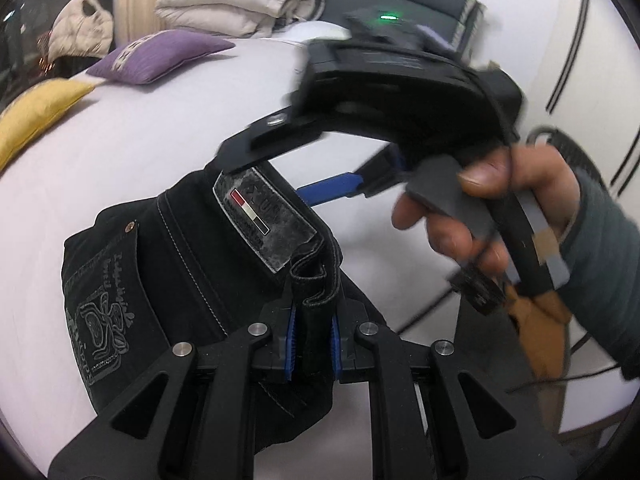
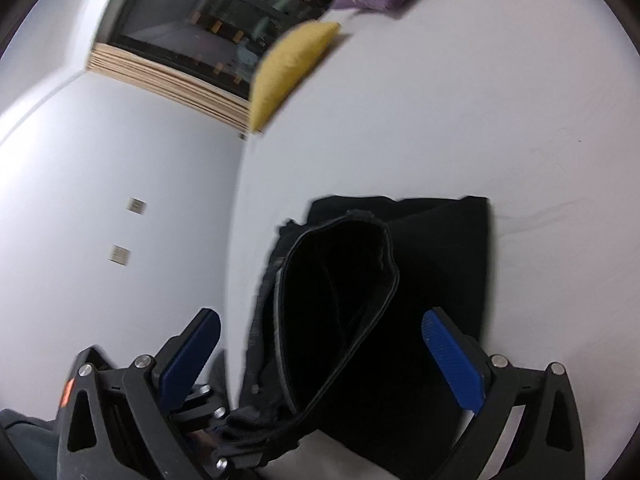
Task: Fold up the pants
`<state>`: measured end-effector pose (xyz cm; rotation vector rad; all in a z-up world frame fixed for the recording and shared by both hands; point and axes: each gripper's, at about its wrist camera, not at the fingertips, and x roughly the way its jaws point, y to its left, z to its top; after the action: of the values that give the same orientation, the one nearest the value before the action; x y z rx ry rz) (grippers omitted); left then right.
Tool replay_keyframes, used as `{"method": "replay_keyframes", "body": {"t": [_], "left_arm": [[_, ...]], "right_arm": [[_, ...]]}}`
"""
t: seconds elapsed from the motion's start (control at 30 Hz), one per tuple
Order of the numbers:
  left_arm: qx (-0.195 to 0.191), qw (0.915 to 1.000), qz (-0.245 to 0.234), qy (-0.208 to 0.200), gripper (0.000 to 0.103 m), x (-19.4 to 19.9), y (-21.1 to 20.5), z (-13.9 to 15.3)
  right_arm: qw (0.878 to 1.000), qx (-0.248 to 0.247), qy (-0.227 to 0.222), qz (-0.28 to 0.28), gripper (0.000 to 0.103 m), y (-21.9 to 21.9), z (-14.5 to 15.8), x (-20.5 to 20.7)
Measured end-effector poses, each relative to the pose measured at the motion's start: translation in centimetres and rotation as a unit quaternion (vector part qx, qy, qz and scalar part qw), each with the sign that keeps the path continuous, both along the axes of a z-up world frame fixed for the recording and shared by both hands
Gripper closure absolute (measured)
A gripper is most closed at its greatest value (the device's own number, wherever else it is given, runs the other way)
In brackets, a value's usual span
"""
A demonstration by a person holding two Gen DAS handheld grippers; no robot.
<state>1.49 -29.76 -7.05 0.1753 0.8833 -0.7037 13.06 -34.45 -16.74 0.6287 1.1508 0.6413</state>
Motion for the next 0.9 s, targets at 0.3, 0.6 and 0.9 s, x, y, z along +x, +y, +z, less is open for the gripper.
{"method": "replay_keyframes", "body": {"t": [0.3,0.6,0.9], "left_arm": [[0.042,0.9983,-0.034,-0.023,0.092,-1.2,-3.5,-2.6],[0.094,0.9931,-0.043,-0.055,0.091,-0.3,-6.8,-5.3],[0.045,0.9967,-0.054,0.041,0.052,-1.5,-6.3,-7.6]], "right_arm": [[0.999,-0.023,0.023,-0.018,0.087,-1.6,-2.6,0.7],[0.999,-0.036,0.002,-0.015,0.09,-2.0,-3.4,2.8],[0.999,-0.008,0.021,-0.046,0.073,-3.9,-6.4,1.9]]}}
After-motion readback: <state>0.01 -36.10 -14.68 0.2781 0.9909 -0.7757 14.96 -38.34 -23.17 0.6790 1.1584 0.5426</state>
